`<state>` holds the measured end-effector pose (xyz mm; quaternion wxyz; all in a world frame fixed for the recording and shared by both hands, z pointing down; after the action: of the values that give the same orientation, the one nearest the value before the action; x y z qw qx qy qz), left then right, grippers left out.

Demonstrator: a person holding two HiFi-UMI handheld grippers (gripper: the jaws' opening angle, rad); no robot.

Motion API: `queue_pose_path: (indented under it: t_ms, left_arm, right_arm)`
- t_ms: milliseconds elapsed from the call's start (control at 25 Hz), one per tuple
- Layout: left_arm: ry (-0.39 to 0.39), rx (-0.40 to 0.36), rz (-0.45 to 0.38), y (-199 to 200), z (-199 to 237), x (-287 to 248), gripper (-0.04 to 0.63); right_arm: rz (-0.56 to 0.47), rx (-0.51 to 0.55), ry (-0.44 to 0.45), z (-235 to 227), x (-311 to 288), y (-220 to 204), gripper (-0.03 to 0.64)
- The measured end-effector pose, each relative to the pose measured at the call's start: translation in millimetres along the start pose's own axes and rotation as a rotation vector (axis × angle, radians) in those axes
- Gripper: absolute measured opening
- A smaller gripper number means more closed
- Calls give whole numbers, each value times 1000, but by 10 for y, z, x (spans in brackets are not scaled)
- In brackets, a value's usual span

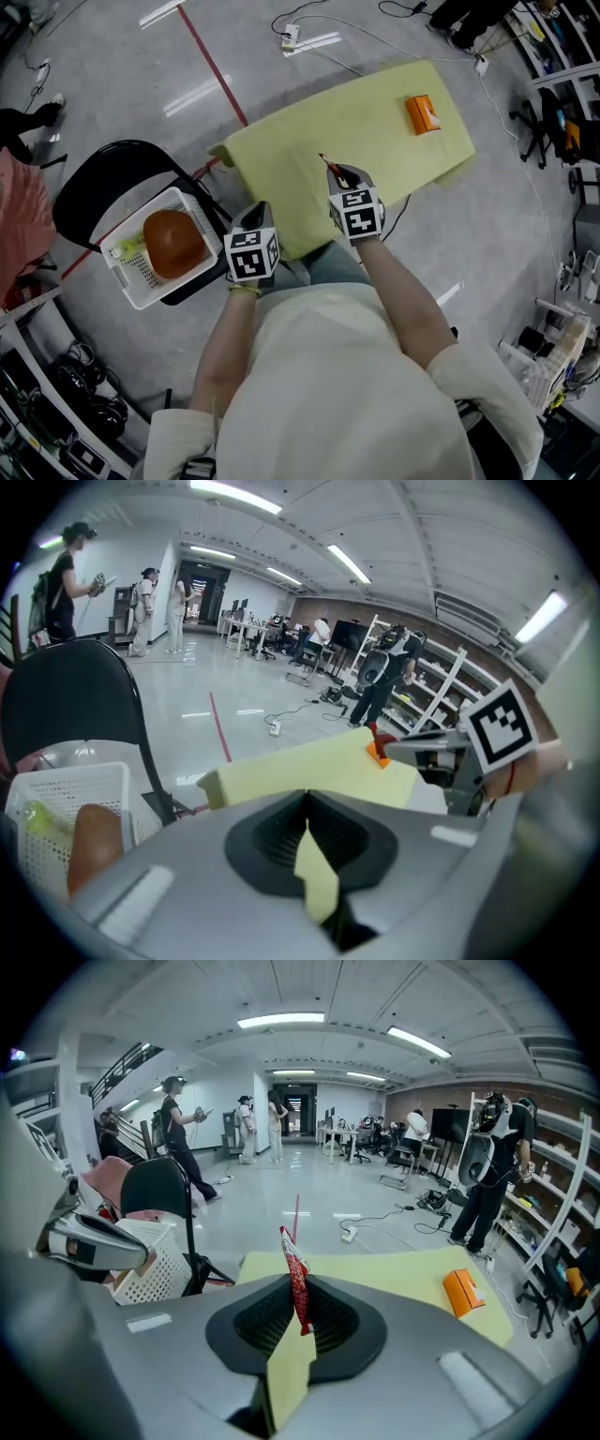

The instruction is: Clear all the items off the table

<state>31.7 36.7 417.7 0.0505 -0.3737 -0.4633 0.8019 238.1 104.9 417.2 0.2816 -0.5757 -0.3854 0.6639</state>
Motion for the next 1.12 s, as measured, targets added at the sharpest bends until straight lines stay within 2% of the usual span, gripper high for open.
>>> queue_pose_path:
  t_ms: [240, 520, 800, 1120]
  left_arm:
    - [59, 28, -27, 17, 335, 325, 9]
    - [168, 81, -70, 5, 941, 727, 9]
    - [262, 134, -91, -82, 1507, 1108, 9]
    - [342, 188, -109, -187, 1955, 1469, 9]
  right_arm:
    - [-11, 45, 95, 483, 33, 169, 32]
    - [-20, 120, 239, 1238, -146, 339, 32]
    - [-29, 166, 335, 1920, -373, 514, 32]
    - [-40, 219, 447, 2638, -511, 652, 32]
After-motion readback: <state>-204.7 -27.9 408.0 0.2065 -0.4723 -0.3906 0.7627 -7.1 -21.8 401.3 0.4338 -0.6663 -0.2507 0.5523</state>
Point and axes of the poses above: the fingertips, and each gripper's own axes: x backward along the fingers, z to its left, y out of its top, the point moved 7 cm from there along x, backward along the fingers, and after that the axes turned 14 degrees about -z, right-handed, at the moved point
